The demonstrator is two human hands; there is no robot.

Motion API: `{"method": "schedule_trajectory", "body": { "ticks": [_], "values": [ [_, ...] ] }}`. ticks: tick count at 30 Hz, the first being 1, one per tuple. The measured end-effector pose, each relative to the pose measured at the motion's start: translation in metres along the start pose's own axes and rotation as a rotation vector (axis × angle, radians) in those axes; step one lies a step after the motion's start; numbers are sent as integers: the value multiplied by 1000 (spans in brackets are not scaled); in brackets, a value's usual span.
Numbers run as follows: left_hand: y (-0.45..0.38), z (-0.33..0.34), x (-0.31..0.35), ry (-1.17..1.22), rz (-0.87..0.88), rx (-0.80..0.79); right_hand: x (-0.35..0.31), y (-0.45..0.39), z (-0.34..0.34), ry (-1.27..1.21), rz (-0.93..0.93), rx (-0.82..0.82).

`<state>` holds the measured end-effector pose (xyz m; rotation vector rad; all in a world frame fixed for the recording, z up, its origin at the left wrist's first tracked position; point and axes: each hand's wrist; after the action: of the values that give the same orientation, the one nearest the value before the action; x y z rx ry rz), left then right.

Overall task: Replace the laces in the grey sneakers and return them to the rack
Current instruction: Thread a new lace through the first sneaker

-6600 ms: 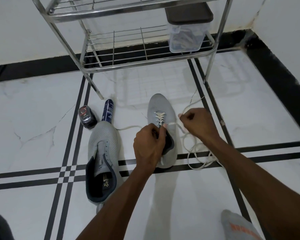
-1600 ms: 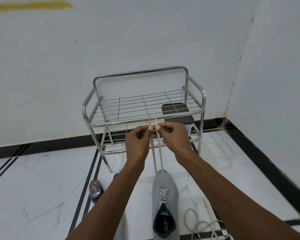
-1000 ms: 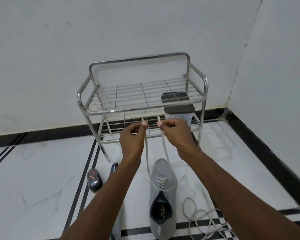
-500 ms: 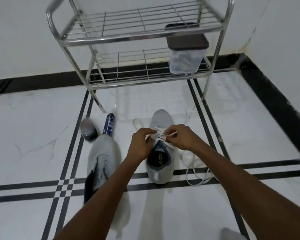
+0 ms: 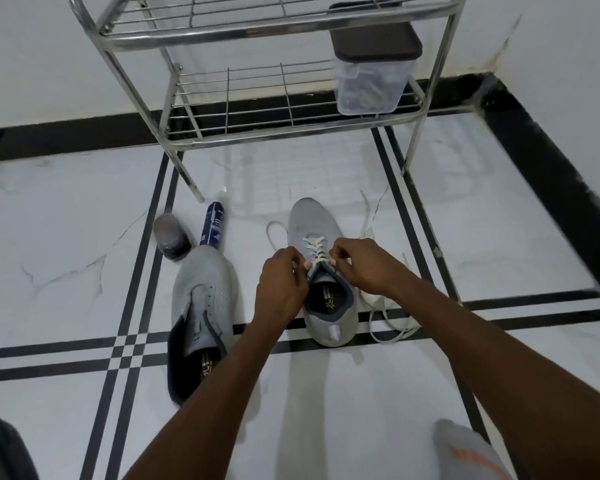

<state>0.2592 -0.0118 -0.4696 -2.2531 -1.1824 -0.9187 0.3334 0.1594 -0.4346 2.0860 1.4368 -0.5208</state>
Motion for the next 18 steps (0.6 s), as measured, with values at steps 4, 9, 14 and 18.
{"method": "schedule_trajectory", "body": {
  "ticks": [4,9,14,18],
  "values": [
    [-1,-6,-3,6,-3,-75,-5,1,2,48,5,-45],
    [-6,-28,10,-19,-205,-188,-8,-1,-23,-80,153,-233],
    [-17,-56,36,561,-296,-111,-18,-2,-45,-627,281,-142],
    [-28,-58,53,848,-294,-65,-33,-8,-48,-1019,294,-8]
  ]
}}
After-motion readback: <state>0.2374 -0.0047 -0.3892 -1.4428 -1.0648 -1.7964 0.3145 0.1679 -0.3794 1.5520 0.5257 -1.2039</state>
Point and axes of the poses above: each hand's wrist, its own y-axis away from the middle knuckle, its own z-axis out of the palm, x = y × z, and after that the axes turned 3 degrees about z, right-handed
